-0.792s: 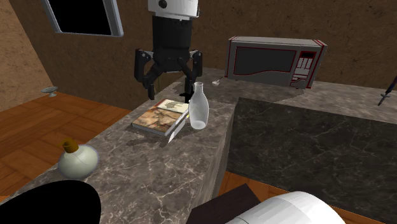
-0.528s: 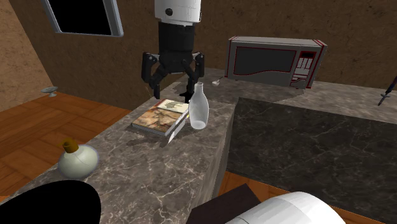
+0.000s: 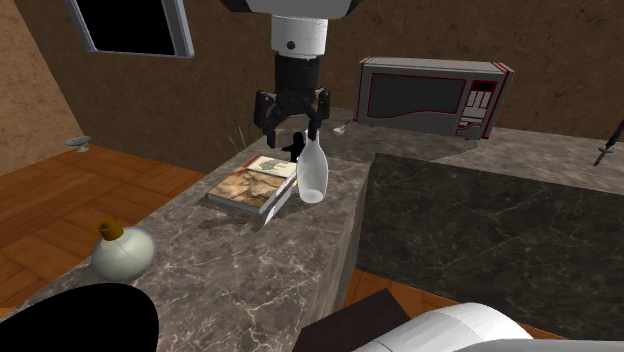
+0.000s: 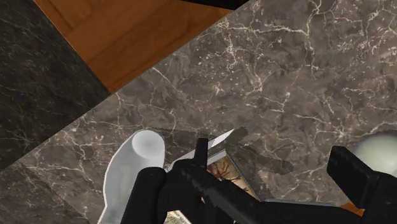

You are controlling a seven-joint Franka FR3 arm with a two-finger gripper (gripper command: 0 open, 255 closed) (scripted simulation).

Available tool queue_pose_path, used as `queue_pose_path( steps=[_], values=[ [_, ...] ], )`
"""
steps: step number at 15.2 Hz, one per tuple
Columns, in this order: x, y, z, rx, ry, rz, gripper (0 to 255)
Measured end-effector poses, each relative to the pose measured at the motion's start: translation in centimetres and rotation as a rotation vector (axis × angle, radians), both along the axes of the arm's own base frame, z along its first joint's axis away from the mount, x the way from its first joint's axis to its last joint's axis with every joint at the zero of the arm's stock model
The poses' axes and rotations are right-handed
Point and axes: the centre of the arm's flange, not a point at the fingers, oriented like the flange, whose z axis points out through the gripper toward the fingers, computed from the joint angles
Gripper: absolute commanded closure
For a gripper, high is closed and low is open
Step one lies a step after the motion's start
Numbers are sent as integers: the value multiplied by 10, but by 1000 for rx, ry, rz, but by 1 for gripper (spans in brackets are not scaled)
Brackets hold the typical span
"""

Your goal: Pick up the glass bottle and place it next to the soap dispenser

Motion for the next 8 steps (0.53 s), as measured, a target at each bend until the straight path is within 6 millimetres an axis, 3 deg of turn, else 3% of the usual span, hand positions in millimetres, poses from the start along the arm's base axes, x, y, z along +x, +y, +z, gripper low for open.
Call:
queue_pose_path(
  steps=[8],
  values=[
    [75, -56, -33, -26, -25, 10, 0]
  ],
)
